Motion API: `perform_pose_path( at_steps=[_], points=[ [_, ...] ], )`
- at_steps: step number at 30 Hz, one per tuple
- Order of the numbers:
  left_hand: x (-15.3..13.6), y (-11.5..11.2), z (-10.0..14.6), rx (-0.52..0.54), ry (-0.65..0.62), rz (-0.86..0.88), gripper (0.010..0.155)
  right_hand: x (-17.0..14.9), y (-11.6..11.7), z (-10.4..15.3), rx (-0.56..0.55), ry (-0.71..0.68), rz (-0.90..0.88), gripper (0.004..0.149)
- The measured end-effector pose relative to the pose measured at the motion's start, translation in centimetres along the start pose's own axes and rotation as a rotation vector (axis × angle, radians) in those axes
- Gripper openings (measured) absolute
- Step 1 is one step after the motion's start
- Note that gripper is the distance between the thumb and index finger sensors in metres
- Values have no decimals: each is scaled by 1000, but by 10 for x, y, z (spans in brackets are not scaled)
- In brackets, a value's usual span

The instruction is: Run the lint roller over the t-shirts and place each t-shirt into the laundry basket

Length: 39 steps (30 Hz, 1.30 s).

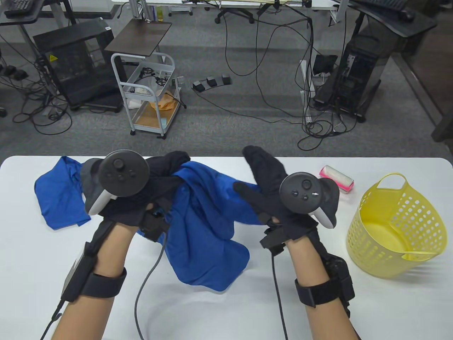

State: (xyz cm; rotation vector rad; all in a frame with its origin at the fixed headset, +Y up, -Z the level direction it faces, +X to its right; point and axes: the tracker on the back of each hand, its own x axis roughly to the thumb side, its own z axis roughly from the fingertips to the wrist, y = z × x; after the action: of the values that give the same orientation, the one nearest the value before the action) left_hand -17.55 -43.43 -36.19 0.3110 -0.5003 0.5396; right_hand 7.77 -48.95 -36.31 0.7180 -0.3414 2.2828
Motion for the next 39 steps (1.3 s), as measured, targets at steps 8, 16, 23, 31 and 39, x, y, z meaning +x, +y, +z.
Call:
perform_pose_path(
  at_steps=[8,16,23,31,39],
  points=[
    [11,-11,2,-11,1,-160,44,-9,38,-14,-43,128,48,48],
    [-20,-39,17,-160,11,-305,68,-14,9,-13,-84,158,294,53],
    [-54,-52,25,81,296,-497,46,-22,0,-1,-149,158,360,36],
    [-75,-21,31,203,431,-620,45,-30,-18,15,-202,135,361,39],
    [-82,9,32,146,387,-125,44,-41,-12,19,-22,-44,196,54]
  ],
)
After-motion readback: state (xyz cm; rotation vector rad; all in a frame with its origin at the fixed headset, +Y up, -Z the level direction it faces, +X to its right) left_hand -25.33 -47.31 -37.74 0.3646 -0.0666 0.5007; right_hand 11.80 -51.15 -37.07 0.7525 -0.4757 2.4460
